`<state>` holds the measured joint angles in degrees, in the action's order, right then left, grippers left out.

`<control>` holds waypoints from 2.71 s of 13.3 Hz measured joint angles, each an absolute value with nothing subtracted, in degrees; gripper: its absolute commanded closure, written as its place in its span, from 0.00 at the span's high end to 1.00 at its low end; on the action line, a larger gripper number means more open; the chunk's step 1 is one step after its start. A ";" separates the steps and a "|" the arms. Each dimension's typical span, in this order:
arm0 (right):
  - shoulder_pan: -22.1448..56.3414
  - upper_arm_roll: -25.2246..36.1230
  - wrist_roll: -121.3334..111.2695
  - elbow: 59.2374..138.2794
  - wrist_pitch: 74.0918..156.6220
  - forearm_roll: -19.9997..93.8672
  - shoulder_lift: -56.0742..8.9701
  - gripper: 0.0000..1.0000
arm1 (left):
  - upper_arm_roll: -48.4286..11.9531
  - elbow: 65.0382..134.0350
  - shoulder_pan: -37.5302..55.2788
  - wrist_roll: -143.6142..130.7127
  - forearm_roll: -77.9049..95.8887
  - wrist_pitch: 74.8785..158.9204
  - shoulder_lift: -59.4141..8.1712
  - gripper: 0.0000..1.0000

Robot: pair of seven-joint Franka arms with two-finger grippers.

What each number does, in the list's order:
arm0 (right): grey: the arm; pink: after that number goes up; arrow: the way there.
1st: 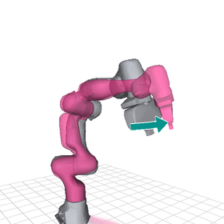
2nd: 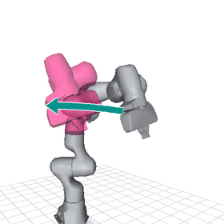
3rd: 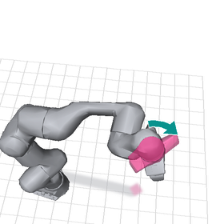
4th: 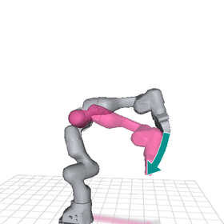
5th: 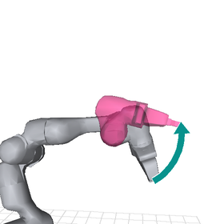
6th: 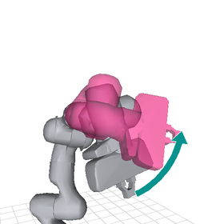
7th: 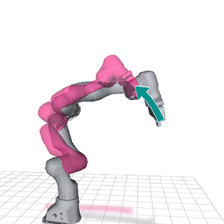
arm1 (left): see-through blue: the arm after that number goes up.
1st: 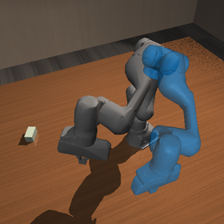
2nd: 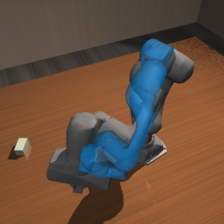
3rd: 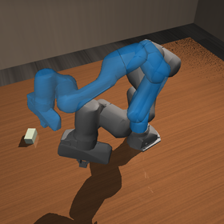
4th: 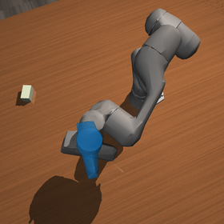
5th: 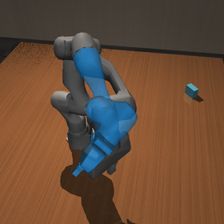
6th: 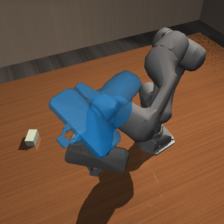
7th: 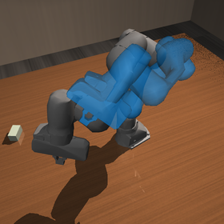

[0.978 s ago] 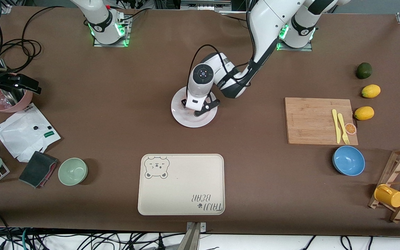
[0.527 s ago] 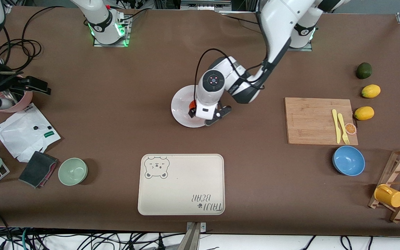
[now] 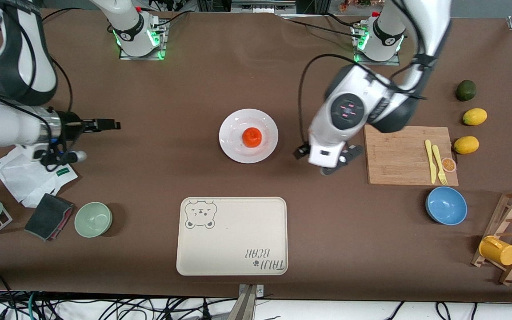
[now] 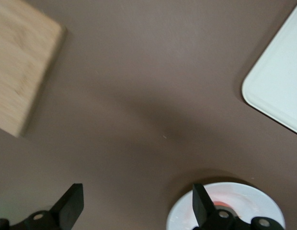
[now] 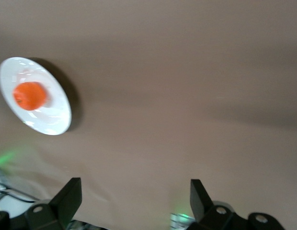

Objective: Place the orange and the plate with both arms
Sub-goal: 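Open the left gripper and withdraw while the right gripper reaches the plate, then grip the white plate rim with the right gripper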

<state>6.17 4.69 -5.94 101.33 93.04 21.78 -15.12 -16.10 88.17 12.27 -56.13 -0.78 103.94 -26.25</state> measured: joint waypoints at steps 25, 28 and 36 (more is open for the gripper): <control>11.07 -15.74 -34.31 120.40 134.93 69.70 -30.41 1.00 | -2.35 97.07 -1.22 4.48 -0.38 92.18 2.22 1.00; 13.03 -15.76 -34.32 118.54 136.90 71.34 -32.29 1.00 | -2.35 96.99 -1.23 4.57 -0.38 91.24 2.21 1.00; 12.89 -15.60 -43.43 116.40 137.09 71.64 -35.54 0.00 | -2.35 95.92 -1.22 4.86 -0.38 91.16 1.87 1.00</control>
